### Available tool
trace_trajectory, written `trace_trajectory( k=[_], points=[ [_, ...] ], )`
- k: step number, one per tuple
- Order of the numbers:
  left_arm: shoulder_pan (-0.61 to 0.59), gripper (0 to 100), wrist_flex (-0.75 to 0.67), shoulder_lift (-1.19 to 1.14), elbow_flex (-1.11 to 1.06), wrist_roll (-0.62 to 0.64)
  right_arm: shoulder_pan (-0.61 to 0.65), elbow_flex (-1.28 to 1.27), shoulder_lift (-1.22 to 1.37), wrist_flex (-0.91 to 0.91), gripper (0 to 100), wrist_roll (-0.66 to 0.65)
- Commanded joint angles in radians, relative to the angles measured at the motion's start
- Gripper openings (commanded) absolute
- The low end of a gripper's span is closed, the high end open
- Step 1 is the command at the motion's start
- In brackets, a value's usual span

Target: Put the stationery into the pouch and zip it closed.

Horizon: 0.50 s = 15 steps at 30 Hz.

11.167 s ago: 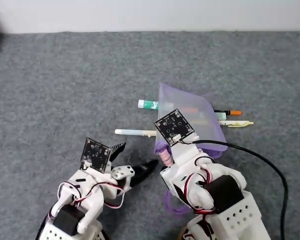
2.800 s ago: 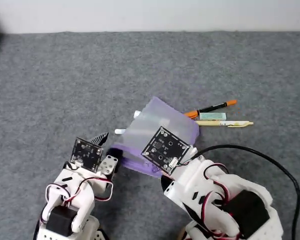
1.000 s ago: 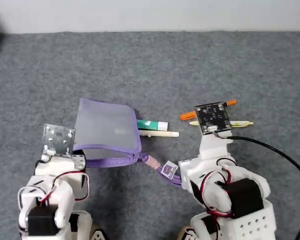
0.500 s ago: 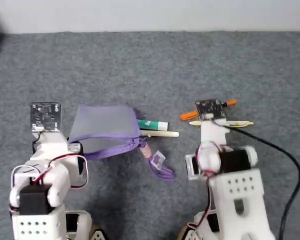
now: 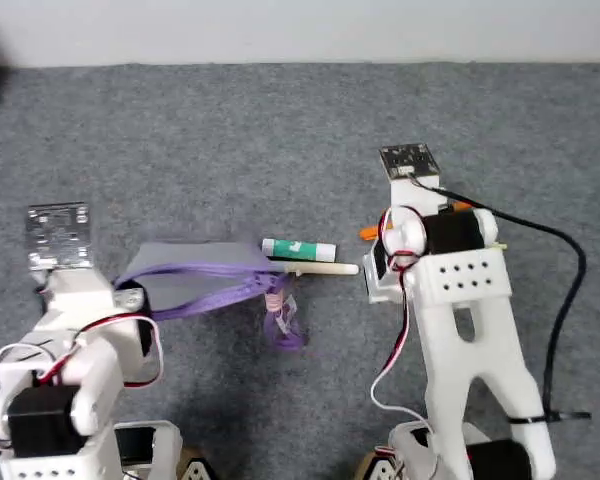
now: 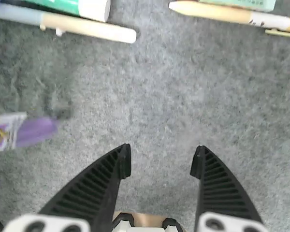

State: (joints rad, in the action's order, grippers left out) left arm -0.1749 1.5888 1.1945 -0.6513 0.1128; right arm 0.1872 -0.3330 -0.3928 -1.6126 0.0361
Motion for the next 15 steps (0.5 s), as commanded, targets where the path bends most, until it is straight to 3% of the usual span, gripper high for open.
trace_trajectory(
  k=[1,6,11,15],
  points=[
    [-0.061,1,0.0,-0.009,0.053,0.012,-0.012,0.06,0.002,-0.001,20.4,-0.015],
    [-0.087,1,-0.014,-0.008,0.016,0.012,-0.013,0.06,0.013,-0.001,20.4,-0.028],
    [-0.087,1,-0.021,-0.008,-0.01,0.012,-0.091,0.064,0.021,0.041,20.3,-0.261],
    [-0.087,1,-0.021,-0.008,-0.01,0.012,-0.159,0.095,0.099,0.067,20.3,-0.311]
  ],
)
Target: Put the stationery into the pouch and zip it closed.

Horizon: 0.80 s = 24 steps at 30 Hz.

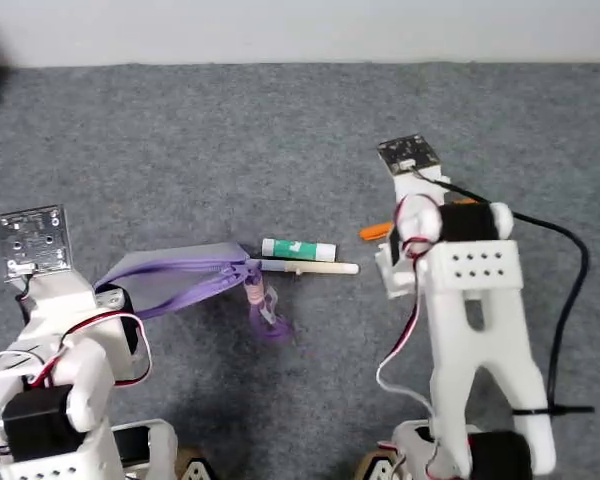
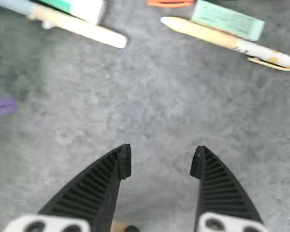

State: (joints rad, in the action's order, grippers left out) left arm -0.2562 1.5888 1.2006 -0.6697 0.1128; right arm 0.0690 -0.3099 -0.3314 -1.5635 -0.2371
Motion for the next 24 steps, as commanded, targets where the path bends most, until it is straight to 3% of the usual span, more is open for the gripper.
trace_trajectory(
  k=[1,7,19,24],
  points=[
    [-0.006,1,-0.021,-0.014,0.008,0.012,-0.047,0.095,0.068,0.013,20.3,-0.04],
    [-0.006,1,-0.021,-0.014,0.008,0.012,-0.045,0.298,0.288,-0.021,20.4,-0.078],
    [-0.006,1,-0.021,-0.012,0.012,0.012,-0.171,0.634,0.707,-0.016,20.4,-0.473],
    [-0.006,1,-0.021,-0.012,0.01,0.012,-0.211,0.749,0.843,-0.013,20.5,-0.565]
  ],
)
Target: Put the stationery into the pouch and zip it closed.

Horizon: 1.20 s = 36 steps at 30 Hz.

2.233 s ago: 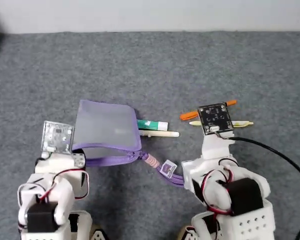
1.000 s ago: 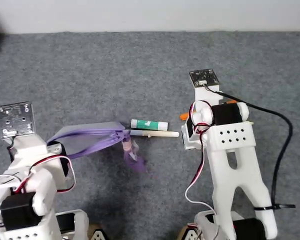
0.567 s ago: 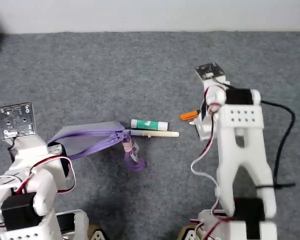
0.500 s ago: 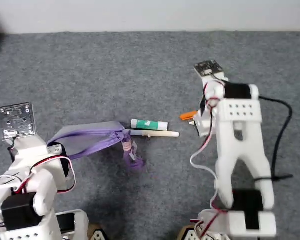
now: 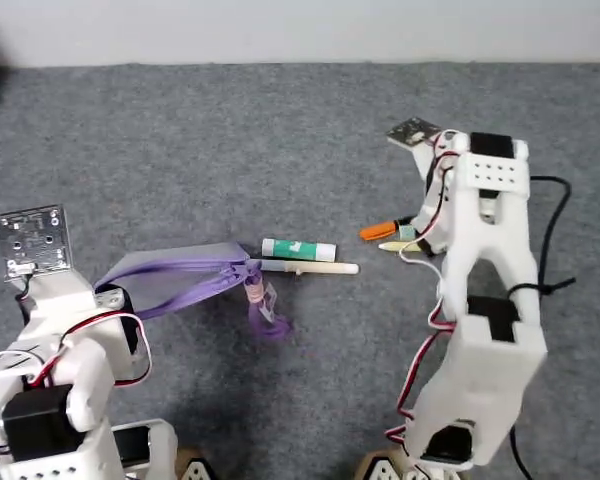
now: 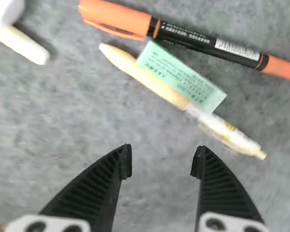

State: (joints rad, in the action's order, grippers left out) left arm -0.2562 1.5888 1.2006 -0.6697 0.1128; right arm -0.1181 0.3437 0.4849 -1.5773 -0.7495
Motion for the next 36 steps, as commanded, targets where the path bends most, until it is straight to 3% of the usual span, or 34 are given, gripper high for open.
trace_trajectory(
  k=[1,12,18,26,36],
  points=[
    [-0.006,1,-0.021,-0.012,0.01,0.012,-0.031,0.12,0.051,0.002,20.5,-0.063],
    [-0.006,1,-0.021,-0.012,0.008,0.012,-0.027,0.255,0.321,-0.053,19.6,-0.115],
    [-0.006,1,-0.021,-0.012,0.008,0.012,0.001,0.267,0.318,-0.189,1.3,-0.112],
    [-0.003,1,-0.021,-0.012,0.008,0.012,-0.007,0.224,0.148,-0.22,0.9,-0.11],
    [-0.002,1,-0.021,-0.012,0.008,0.012,0.004,-0.252,-0.321,-0.2,0.9,-0.115]
  ],
)
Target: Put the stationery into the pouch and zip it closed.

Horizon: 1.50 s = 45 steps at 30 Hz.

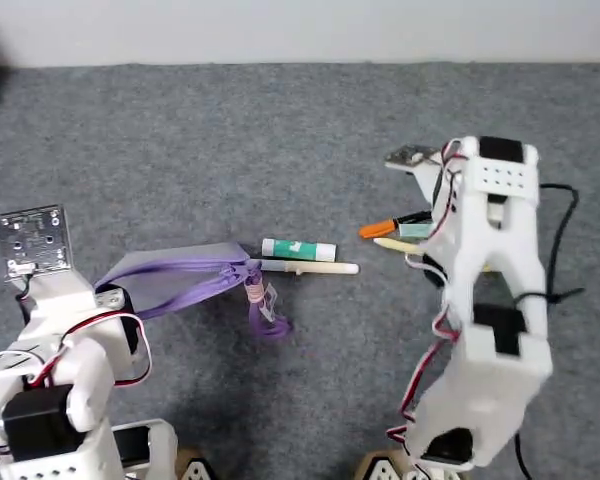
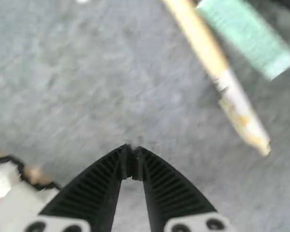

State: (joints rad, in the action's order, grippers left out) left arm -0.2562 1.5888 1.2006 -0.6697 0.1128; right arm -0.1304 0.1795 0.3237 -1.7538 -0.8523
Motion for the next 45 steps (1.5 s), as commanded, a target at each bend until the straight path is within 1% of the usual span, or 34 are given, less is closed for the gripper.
trace_trajectory(
  k=[1,4,8,10,14,19,22,27,31,38,45],
  points=[
    [-0.002,1,-0.021,-0.012,0.008,0.012,0.021,-0.115,-0.183,0.004,0.9,-0.011],
    [-0.002,1,-0.021,-0.012,0.007,0.012,0.035,-0.146,-0.203,0.105,3.2,-0.009],
    [0.0,1,-0.021,-0.012,0.007,0.012,0.081,-0.144,-0.16,0.22,16.6,-0.009],
    [0.0,1,-0.021,-0.012,0.007,0.012,0.102,-0.143,-0.119,0.257,19.5,-0.009],
    [0.0,1,-0.021,-0.012,0.007,0.012,0.104,-0.143,-0.022,0.349,17.3,-0.009],
    [0.0,1,-0.021,-0.012,0.007,0.012,0.093,-0.133,0.07,0.418,16.7,-0.009],
    [0.0,1,-0.021,-0.012,0.007,0.012,0.082,-0.084,0.07,0.4,16.8,-0.009],
    [0.0,1,-0.02,-0.012,0.007,0.012,0.064,0.066,0.079,0.289,16.9,-0.011],
    [0.0,1,-0.02,-0.012,0.007,0.012,0.058,0.084,0.091,0.308,16.9,-0.012],
    [0.0,1,-0.02,-0.012,0.007,0.012,0.056,0.091,0.26,0.374,16.7,-0.014],
    [0.0,1,-0.021,-0.012,0.007,0.012,0.073,0.087,0.321,0.369,16.6,-0.011]
  ],
)
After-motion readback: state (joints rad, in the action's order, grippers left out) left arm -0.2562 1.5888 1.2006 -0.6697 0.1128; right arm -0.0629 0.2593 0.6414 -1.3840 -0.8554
